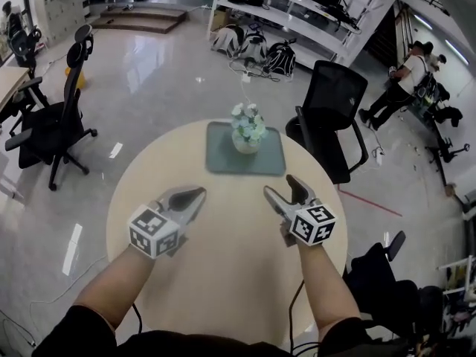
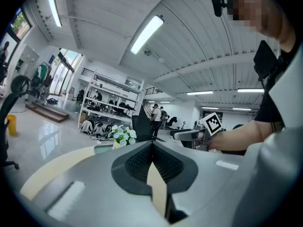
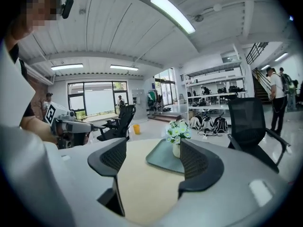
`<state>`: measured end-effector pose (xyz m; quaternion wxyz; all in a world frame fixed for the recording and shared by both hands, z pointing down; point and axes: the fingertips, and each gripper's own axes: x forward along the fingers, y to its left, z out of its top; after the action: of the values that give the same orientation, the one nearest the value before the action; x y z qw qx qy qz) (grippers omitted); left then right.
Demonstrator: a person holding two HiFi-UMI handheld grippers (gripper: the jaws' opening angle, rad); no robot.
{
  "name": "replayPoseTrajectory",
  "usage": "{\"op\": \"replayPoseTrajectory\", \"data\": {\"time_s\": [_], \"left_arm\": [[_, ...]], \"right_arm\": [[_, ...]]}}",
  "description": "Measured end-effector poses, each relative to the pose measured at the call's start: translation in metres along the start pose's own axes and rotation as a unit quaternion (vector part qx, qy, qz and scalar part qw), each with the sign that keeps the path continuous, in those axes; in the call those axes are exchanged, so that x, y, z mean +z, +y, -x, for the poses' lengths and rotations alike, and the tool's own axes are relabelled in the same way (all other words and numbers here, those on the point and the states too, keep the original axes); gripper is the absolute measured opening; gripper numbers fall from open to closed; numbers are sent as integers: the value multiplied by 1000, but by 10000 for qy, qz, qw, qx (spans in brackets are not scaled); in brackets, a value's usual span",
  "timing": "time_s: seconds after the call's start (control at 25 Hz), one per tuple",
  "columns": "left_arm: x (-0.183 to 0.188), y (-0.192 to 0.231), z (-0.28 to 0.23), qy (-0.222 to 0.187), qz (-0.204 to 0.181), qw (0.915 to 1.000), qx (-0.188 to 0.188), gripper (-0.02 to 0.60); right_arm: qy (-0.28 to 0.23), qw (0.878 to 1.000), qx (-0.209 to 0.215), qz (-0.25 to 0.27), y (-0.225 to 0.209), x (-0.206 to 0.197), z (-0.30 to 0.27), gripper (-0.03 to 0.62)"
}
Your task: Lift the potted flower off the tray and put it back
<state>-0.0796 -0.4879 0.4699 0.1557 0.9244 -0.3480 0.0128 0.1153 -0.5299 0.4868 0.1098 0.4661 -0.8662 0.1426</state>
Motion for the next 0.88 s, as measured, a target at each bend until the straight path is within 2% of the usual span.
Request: {"op": "replayPoseTrajectory", "data": {"time_s": [0.16, 0.4, 0.56, 0.68, 0.88], "left_arm": [[-14, 33, -24, 58, -92, 9999, -59, -2], [-39, 77, -49, 130, -16, 9999, -78, -2], [-54, 98, -65, 156, 23, 9998, -92, -2], [-61, 107, -81, 170, 8, 9998, -108, -2], [-72, 119, -100, 114, -19, 9997, -232, -2]], "right_arm": [[169, 9998, -138, 41, -23, -17, -48, 427], [317, 9988, -371, -23, -61, -36, -119, 523], [493, 9976, -468, 129, -80, -52, -161, 578], [641, 9964, -516, 217, -99, -66, -190, 601], [817, 9948, -544, 281, -123, -86, -229, 601]]}}
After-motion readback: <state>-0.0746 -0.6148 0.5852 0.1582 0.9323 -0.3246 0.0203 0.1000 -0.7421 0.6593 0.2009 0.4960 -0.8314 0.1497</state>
